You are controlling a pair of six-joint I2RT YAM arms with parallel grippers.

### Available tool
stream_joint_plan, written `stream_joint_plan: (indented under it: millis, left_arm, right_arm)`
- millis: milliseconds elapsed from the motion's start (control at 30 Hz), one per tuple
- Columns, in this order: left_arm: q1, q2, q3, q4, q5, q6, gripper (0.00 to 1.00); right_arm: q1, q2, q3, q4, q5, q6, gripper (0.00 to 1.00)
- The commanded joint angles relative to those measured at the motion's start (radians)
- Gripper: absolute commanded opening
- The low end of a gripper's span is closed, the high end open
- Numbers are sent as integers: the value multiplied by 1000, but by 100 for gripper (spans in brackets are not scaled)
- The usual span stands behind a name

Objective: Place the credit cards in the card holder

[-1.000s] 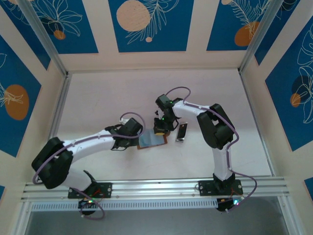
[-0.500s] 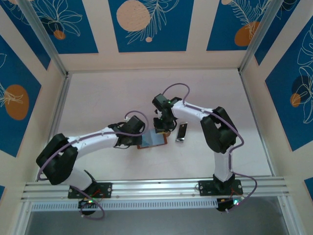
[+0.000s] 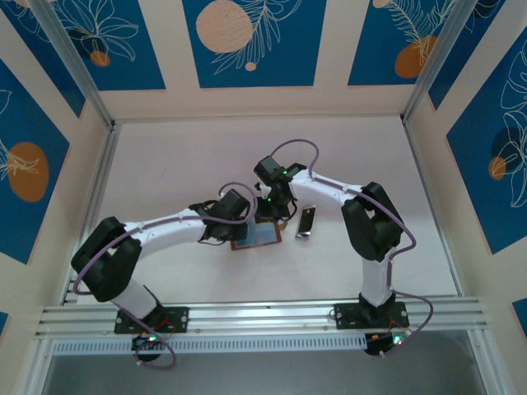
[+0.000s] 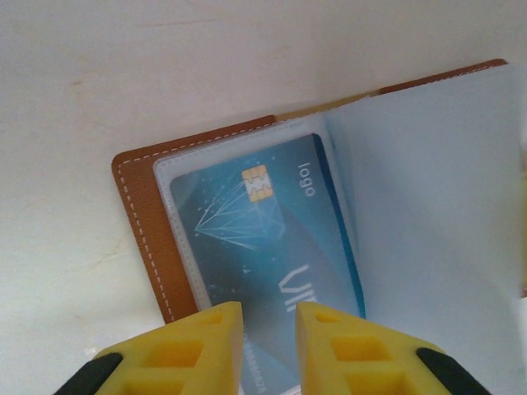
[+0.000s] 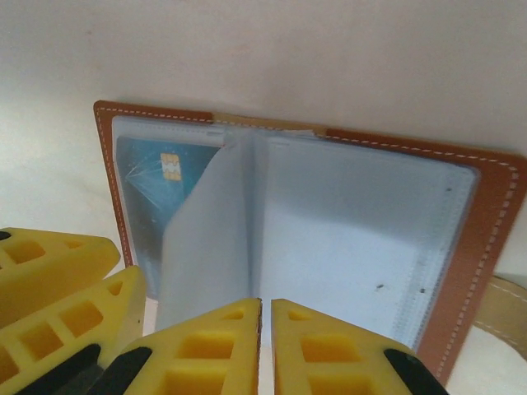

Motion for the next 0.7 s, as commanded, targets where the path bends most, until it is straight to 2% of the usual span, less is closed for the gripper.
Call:
stream_joint_plan:
  millis: [0, 333, 467, 667]
  left_arm:
    - [10, 0, 24, -10, -7, 5, 22]
    - [67, -275, -72, -146, -155, -56, 25]
    - [97, -321, -71, -177, -129, -26, 27]
    - [97, -239, -55, -117, -30, 15, 25]
  right_arm:
    - [6, 3, -17, 6, -57, -8, 13]
    - [60, 102, 46, 27, -124, 5, 13]
    - [97, 159, 94, 32, -130, 13, 13]
    - [95, 208, 105, 43, -140, 33, 12]
